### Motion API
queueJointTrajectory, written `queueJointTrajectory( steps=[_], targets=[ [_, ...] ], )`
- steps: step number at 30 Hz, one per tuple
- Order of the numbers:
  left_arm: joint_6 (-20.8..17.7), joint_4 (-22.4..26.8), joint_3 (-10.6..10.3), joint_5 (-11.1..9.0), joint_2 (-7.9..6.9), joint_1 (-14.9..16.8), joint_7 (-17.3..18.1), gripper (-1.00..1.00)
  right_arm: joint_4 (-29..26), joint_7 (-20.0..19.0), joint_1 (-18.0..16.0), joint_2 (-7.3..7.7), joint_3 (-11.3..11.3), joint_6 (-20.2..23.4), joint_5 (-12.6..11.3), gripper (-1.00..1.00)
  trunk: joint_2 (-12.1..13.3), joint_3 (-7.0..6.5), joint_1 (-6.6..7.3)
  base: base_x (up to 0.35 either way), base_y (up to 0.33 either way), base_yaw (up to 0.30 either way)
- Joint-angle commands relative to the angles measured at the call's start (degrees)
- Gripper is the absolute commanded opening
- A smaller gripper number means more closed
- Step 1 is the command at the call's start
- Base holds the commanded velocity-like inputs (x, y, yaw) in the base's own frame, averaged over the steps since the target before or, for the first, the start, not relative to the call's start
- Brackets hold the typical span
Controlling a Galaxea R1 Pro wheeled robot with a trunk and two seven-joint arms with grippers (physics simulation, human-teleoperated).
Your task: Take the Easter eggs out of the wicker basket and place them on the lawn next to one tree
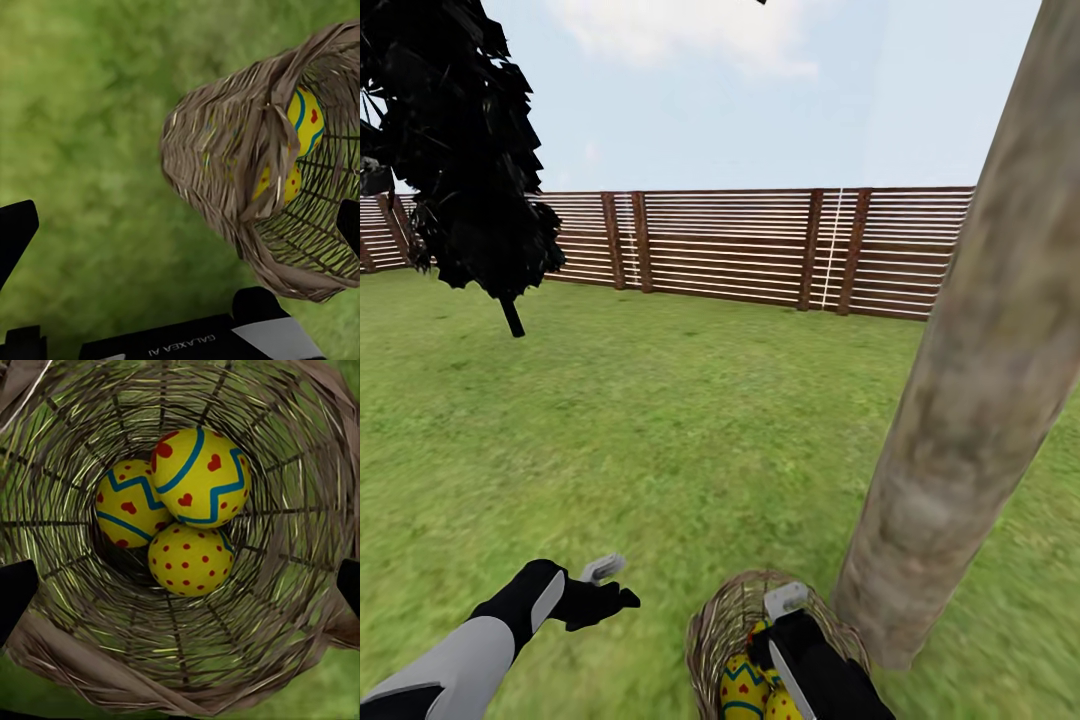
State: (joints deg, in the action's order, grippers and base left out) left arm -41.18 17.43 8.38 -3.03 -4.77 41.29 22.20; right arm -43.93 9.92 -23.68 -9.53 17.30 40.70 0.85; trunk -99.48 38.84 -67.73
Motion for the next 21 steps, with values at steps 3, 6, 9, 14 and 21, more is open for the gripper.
queueJointTrajectory(
  steps=[3, 6, 9, 14, 21],
  targets=[
    [-0.48, 0.06, 0.23, -0.31, 0.02, 0.02, -0.05, 1.00, -0.16, 0.06, -0.04, 0.09, 0.17, -0.35, -0.17, 1.00, -1.25, 0.60, -0.66, 0.000, 0.000, 0.000],
    [-0.48, 0.06, 0.23, -0.31, 0.01, 0.02, -0.05, 1.00, -0.07, 0.02, -0.05, 0.12, 0.18, -0.50, -0.22, 1.00, -2.45, 1.14, -1.32, 0.000, 0.000, 0.000],
    [-0.48, 0.06, 0.23, -0.31, -0.04, 0.02, -0.05, 1.00, -0.40, -0.02, -0.05, 0.20, 0.17, -0.52, -0.23, 1.00, -3.65, 1.68, -1.98, 0.000, 0.000, 0.000],
    [-0.48, 0.06, 0.23, -0.31, -0.13, 0.02, -0.05, 1.00, -0.12, -0.01, -0.41, 0.22, 0.07, -0.49, -0.43, 1.00, -5.66, 2.58, -3.08, 0.000, 0.000, 0.000],
    [-0.48, 0.06, 0.23, -0.31, -0.14, 0.02, -0.05, 1.00, 7.80, 0.07, -4.95, 0.29, -0.46, -0.58, -0.95, 1.00, -8.46, 3.83, -4.61, 0.000, 0.000, 0.000]
  ],
)
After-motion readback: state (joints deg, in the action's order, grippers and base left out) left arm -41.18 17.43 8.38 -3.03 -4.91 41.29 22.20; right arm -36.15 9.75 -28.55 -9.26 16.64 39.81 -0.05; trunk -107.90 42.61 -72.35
